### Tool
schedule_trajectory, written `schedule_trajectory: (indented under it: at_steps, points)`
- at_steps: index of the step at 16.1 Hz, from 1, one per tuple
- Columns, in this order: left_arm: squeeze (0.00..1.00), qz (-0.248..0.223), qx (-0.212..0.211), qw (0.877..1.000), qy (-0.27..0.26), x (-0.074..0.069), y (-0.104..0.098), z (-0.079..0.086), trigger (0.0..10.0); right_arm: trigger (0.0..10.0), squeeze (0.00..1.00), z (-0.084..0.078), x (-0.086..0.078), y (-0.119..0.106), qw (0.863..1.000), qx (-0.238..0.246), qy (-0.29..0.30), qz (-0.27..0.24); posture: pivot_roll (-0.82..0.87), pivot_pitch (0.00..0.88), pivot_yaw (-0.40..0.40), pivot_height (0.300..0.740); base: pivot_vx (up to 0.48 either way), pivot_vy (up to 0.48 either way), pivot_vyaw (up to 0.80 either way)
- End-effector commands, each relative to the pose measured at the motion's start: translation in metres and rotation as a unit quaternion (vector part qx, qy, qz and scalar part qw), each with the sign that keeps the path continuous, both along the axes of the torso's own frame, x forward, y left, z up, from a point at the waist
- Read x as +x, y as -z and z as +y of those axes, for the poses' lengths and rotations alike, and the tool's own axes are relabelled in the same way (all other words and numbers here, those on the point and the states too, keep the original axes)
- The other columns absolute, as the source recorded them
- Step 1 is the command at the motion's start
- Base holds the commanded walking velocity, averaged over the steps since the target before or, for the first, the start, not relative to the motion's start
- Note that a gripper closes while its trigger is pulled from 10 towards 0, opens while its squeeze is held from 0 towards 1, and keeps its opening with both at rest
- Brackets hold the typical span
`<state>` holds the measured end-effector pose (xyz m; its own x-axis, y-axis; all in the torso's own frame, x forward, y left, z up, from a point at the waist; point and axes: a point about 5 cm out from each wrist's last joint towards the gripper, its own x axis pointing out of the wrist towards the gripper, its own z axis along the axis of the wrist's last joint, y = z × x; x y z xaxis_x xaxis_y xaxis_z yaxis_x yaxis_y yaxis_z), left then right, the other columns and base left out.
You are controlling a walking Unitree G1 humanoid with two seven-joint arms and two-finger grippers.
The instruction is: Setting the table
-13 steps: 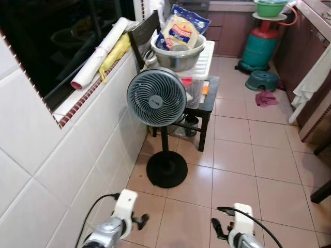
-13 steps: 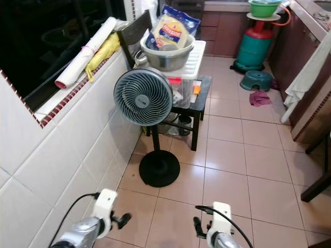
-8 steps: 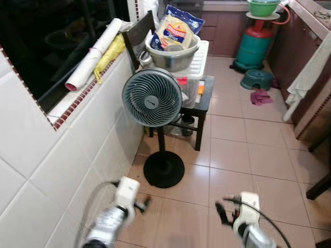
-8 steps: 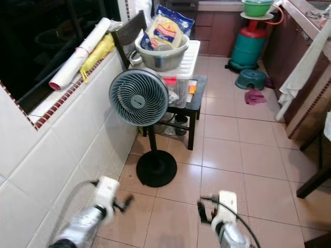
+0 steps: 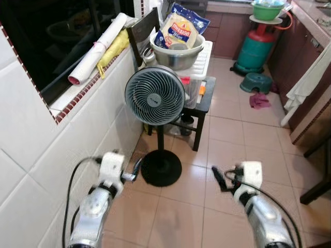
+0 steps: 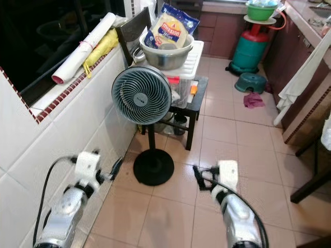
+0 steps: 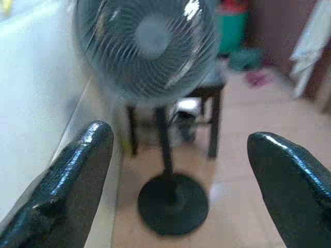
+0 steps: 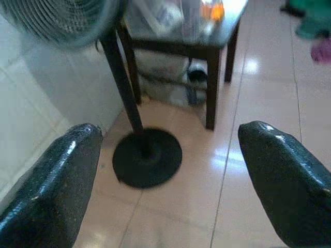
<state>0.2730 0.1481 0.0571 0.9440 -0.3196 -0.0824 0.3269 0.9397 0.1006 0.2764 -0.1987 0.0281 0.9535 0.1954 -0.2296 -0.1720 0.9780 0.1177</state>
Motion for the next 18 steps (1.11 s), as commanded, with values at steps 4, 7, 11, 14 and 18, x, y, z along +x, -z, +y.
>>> schedule_trajectory:
  at_steps: [4,7,11,14,18]
  points:
    - [0.0,-0.007,-0.017,1.0,-0.003,-0.02,-0.017,-0.002,10.0,10.0,0.0,-0.017,-0.011,-0.031,0.999,-0.005,-0.006,-0.039,0.03,0.0,-0.036,0.74,0.0,0.0,0.0]
    - [0.0,0.017,-0.012,0.997,-0.071,-0.038,-0.006,0.018,10.0,10.0,0.0,-0.026,-0.041,-0.029,1.0,0.0,0.015,-0.022,0.03,0.0,-0.043,0.74,0.0,0.0,0.0]
    - [0.0,0.037,-0.02,0.994,-0.105,-0.042,-0.004,0.027,10.0,10.0,0.0,-0.013,-0.059,-0.03,1.0,0.004,0.012,-0.007,0.02,0.0,-0.043,0.74,0.0,0.0,0.0]
    - [0.0,0.052,-0.031,0.997,-0.037,-0.032,-0.007,0.01,10.0,10.0,0.0,0.005,-0.056,-0.031,1.0,0.017,-0.006,-0.001,0.03,0.0,-0.029,0.74,0.0,0.0,-0.74]
    - [0.0,0.056,-0.026,0.998,0.019,-0.018,-0.02,0.008,10.0,10.0,0.0,0.007,-0.05,-0.035,0.999,0.036,0.027,-0.014,0.02,0.0,0.026,0.74,0.0,0.0,-0.76]
